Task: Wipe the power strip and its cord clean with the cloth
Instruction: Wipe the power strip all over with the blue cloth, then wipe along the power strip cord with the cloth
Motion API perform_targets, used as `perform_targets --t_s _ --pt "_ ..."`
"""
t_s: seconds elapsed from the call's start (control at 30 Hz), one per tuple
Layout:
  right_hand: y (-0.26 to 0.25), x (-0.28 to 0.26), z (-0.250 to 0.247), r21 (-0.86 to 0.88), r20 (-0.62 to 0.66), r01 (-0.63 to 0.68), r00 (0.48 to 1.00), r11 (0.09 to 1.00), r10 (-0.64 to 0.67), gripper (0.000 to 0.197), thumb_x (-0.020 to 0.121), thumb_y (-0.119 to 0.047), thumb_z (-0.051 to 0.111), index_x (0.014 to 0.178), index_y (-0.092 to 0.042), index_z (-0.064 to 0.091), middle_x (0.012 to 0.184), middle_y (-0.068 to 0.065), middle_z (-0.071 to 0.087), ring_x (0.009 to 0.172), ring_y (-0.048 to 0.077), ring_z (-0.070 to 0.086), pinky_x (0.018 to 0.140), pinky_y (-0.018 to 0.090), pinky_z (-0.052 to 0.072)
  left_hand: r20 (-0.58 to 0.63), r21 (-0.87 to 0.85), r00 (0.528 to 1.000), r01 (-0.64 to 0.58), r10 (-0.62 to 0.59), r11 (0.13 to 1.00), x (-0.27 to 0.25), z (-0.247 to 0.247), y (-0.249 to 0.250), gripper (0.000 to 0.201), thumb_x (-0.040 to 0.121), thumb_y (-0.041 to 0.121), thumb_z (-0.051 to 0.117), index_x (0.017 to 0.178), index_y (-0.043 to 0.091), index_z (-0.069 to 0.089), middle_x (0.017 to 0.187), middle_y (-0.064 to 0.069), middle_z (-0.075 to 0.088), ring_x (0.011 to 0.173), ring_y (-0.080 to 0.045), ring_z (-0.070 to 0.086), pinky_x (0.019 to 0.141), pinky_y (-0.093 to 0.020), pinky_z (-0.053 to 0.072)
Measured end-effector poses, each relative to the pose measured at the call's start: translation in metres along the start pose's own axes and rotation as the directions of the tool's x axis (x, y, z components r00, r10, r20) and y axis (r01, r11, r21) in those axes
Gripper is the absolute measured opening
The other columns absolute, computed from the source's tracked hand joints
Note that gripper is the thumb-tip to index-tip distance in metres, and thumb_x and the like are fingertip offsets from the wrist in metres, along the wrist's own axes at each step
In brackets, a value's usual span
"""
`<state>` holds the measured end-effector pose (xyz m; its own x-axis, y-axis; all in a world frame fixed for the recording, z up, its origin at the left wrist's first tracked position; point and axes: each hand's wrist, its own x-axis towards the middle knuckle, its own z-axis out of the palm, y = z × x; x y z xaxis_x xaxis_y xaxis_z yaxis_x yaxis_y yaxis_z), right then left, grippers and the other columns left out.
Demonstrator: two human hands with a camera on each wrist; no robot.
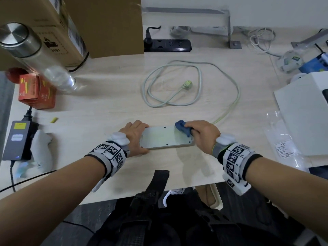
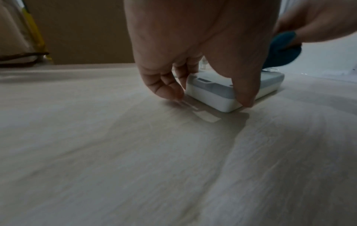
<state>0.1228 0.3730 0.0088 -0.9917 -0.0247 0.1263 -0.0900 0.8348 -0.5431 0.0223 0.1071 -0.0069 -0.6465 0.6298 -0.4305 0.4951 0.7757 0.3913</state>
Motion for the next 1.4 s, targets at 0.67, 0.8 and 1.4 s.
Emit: perform_targets --t_s 0.67,0.8,1.4 --pt "-0.035 0.023 0.048 -0.082 0.604 0.058 0.797 0.995 0.003 0.016 0.072 -0.004 0.066 0.086 -0.005 0.059 0.092 0.017 0.055 0.074 0.033 0.057 0.061 0.036 0.05 -0.072 0.032 0.997 -0.029 0.031 0.999 0.017 0.007 0.022 0.076 0.069 0.06 0.068 0.133 0.03 0.038 0.121 0.007 0.044 0.109 -0.019 0.038 0.087 -0.033 0.033" --pt "-0.079 0.028 0.06 -0.005 0.517 0.047 0.855 0.999 -0.037 0.035 0.056 0.008 0.073 0.087 -0.001 0.06 0.086 0.019 0.058 0.065 0.032 0.056 0.054 0.024 0.036 -0.121 -0.07 0.992 -0.03 0.022 0.997 0.01 0.011 0.024 0.091 0.065 0.051 0.07 0.14 0.03 0.023 0.126 0.006 0.047 0.109 -0.024 0.042 0.091 -0.035 0.033" --pt "0.027 0.001 -0.014 -0.121 0.261 -0.286 0.915 0.951 0.308 0.02 0.084 0.007 0.06 0.102 0.002 0.065 0.1 0.021 0.056 0.082 0.033 0.059 0.069 0.024 0.036 0.028 0.201 0.997 -0.077 0.072 0.977 0.016 -0.003 0.038 0.081 0.075 0.055 0.064 0.142 0.028 0.025 0.127 0.001 0.038 0.113 -0.022 0.04 0.098 -0.035 0.032"
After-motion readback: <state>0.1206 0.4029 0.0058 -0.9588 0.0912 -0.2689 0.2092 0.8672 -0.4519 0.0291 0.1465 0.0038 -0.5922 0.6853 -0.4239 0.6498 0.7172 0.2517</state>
